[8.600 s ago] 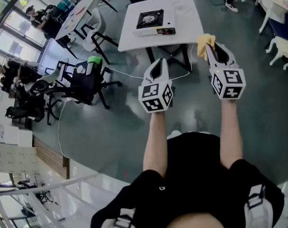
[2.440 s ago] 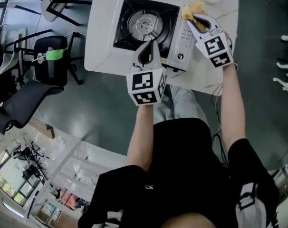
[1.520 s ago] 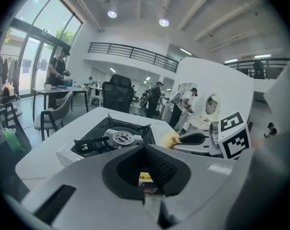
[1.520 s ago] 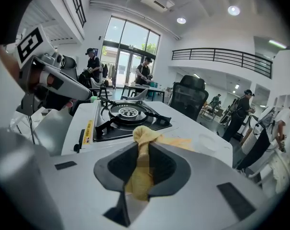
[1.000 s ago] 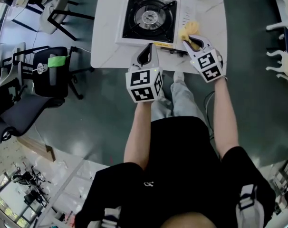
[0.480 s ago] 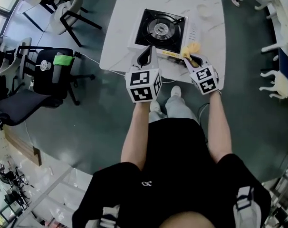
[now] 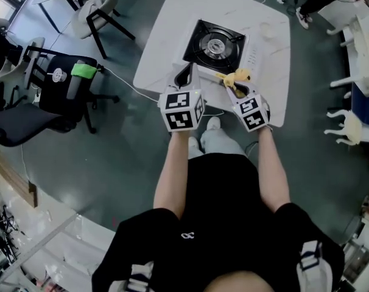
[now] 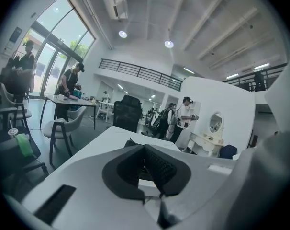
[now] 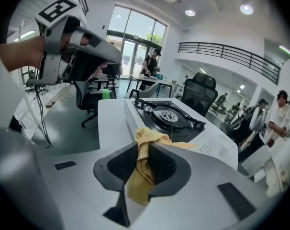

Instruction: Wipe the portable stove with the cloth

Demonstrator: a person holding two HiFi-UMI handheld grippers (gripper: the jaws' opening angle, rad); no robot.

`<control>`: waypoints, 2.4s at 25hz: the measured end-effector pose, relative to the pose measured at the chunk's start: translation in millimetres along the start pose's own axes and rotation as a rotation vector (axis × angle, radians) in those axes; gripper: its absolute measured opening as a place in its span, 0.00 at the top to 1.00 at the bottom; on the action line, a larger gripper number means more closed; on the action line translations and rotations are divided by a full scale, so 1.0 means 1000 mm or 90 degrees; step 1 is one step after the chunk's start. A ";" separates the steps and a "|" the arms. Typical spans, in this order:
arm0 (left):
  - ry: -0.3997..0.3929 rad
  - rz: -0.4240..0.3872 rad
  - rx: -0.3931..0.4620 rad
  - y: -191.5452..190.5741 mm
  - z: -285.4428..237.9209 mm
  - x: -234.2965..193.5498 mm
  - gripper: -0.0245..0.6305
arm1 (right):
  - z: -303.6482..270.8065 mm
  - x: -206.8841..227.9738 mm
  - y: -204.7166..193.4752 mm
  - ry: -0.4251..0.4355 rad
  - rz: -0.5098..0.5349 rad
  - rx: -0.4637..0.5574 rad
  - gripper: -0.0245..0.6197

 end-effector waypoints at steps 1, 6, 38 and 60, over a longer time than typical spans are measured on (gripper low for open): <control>0.005 0.003 0.001 -0.001 0.001 -0.003 0.97 | -0.002 -0.004 0.005 0.007 0.022 -0.007 0.87; 0.034 0.022 -0.001 -0.002 0.009 -0.019 0.97 | -0.014 -0.014 0.022 0.022 0.038 -0.008 0.86; 0.093 0.061 -0.078 -0.004 -0.053 -0.095 0.97 | -0.091 -0.027 0.167 0.197 0.052 0.183 0.87; 0.077 0.010 -0.107 0.004 -0.129 -0.113 0.97 | -0.160 0.022 0.176 0.099 -0.001 0.121 0.88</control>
Point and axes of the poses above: the fingertips, and each gripper's own axes: z backward along the fingers, x to its right, y out of its top, the point moved 10 cm from there along z, backward along the fingers, and after that the axes turned 8 degrees about -z, right-handed, at the moved point
